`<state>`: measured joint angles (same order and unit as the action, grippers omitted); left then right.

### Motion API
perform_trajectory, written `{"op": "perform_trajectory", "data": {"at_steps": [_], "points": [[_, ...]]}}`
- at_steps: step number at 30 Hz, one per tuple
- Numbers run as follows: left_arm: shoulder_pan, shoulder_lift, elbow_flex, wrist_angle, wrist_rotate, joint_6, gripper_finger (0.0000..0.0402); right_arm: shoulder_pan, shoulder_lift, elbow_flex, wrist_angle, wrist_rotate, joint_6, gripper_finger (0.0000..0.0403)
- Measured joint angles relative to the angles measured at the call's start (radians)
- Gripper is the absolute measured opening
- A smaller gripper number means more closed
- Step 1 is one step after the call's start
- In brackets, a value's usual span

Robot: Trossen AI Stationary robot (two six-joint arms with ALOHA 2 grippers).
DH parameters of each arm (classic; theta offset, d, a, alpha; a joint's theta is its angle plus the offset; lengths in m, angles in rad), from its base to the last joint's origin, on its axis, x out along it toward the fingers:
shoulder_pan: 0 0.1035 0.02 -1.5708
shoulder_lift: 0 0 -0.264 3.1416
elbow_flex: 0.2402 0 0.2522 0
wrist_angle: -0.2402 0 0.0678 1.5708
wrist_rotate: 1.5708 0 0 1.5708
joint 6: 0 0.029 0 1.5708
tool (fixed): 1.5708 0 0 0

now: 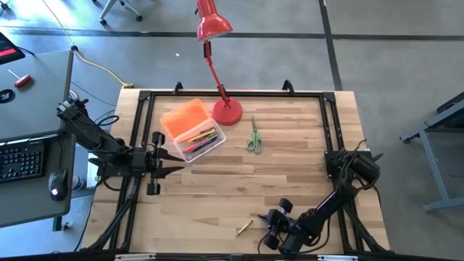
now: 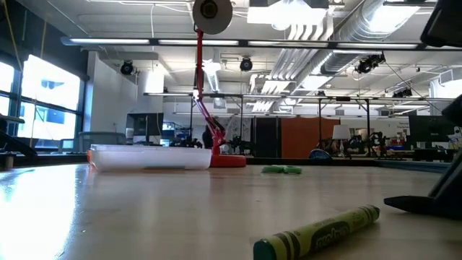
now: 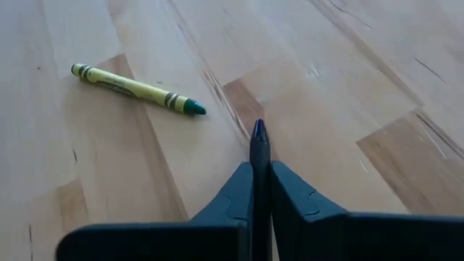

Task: Pick & place school supplies into a supply box
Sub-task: Put the black pen into the orange supply box

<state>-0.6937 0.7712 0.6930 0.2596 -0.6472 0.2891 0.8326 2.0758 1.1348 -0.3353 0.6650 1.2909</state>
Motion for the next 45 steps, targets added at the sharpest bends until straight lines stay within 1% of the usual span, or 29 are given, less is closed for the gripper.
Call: {"op": "perform_trajectory", "data": {"at_steps": [5,9,11,13,14,16,17,20,22,27,29,33,36,37,40,42,43,45], "points": [[0.0,0.0,0.0,0.0,0.0,0.024,0.0117,-0.027,0.002,0.0,-0.01,0.0,-0.057,0.0021],[0.0,0.0,0.0,0.0,0.0,0.028,0.0117,-0.066,0.001,0.001,-0.038,0.006,-0.139,0.0009],[0.0,0.0,0.0,0.0,0.0,0.028,0.0117,-0.091,0.004,-0.001,-0.072,0.067,-0.242,0.0006],[0.0,0.0,0.0,0.0,0.0,0.028,0.0117,-0.123,0.008,-0.004,-0.094,0.167,-0.365,0.0008],[0.0,0.0,0.0,0.0,0.0,0.028,0.0117,-0.139,0.01,-0.005,-0.094,0.191,-0.409,0.001],[0.0,0.0,0.0,-0.001,0.0,0.028,0.0117,-0.18,0.006,-0.004,-0.102,0.18,-0.503,0.0013],[0.0,0.0,0.0,-0.001,0.0,0.028,0.0117,-0.204,0.005,-0.003,-0.099,0.163,-0.542,0.0013],[0.0,0.0,0.0,-0.001,0.0,0.028,0.0117,-0.288,0.004,-0.003,-0.073,0.06,-0.627,0.0011],[0.0,0.0,0.0,-0.002,0.0,0.028,0.0117,-0.327,0.004,-0.005,-0.037,0.021,-0.695,0.0008],[0.0,0.0,0.0,-0.005,0.0,0.028,0.0117,-0.393,0.003,-0.006,0.092,-0.005,-0.937,0.0011],[0.0,0.0,0.0,-0.007,0.0,0.028,0.0117,-0.421,-0.01,-0.006,0.138,-0.007,-1.016,0.0012],[0.0,0.0,0.0,-0.007,0.0,0.028,0.0117,-0.49,-0.055,-0.01,0.23,-0.055,-1.188,0.0009],[0.0,0.0,0.0,-0.008,0.0,0.036,0.0117,-0.561,-0.098,-0.012,0.341,-0.079,-1.344,0.0008],[0.0,0.0,0.0,-0.008,0.0,0.046,0.0117,-0.588,-0.106,-0.007,0.411,-0.099,-1.397,0.0009],[0.0,0.0,0.0,-0.007,0.001,0.063,0.0117,-0.674,-0.115,-0.004,0.587,-0.226,-1.534,0.001],[0.0,0.0,0.0,-0.008,0.001,0.073,0.0117,-0.733,-0.111,0.008,0.698,-0.38,-1.575,0.001],[0.0,0.0,0.0,-0.007,0.0,0.073,0.0117,-0.759,-0.111,0.02,0.745,-0.43,-1.588,0.0009],[0.0,0.0,0.0,-0.007,0.001,0.073,0.0117,-0.802,-0.109,0.059,0.796,-0.46,-1.633,0.0008]]}}
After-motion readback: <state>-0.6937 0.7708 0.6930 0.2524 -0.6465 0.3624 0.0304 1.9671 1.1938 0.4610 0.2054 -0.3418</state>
